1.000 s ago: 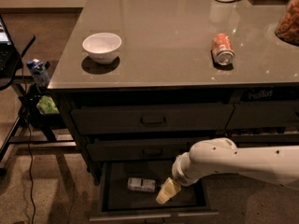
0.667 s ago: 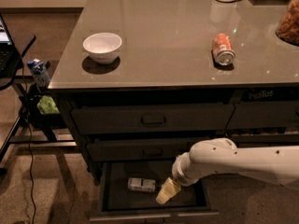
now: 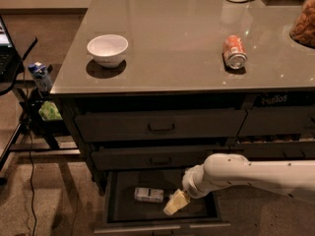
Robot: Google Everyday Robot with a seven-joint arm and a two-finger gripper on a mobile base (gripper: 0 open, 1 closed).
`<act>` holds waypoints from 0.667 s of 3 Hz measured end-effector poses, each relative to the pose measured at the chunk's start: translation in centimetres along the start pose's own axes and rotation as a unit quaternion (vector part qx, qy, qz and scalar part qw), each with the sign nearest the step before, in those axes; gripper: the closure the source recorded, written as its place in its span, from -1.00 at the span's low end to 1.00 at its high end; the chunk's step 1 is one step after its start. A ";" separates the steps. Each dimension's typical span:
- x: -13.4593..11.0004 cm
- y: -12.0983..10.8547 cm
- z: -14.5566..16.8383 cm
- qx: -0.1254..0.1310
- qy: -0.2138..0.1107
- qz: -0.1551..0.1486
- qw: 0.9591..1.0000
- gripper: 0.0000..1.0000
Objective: Pick blue plastic bottle from bottom drawer and place on counter
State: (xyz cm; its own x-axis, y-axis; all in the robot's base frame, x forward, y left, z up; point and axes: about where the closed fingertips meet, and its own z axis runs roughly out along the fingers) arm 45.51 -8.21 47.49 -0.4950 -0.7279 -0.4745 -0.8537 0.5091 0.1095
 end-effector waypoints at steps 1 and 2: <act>0.1 -1.6 4.0 -0.033 -0.039 0.013 0.999 -1.00; 0.6 -2.5 8.4 -0.072 -0.054 0.046 0.995 -1.00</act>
Offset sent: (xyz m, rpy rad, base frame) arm 0.0461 0.0303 -0.1135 0.2465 0.1654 -0.0413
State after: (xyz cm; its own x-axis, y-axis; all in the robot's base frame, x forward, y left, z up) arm 48.74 -6.08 39.56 -0.5585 -0.6240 -0.5464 -0.8238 0.4941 0.2778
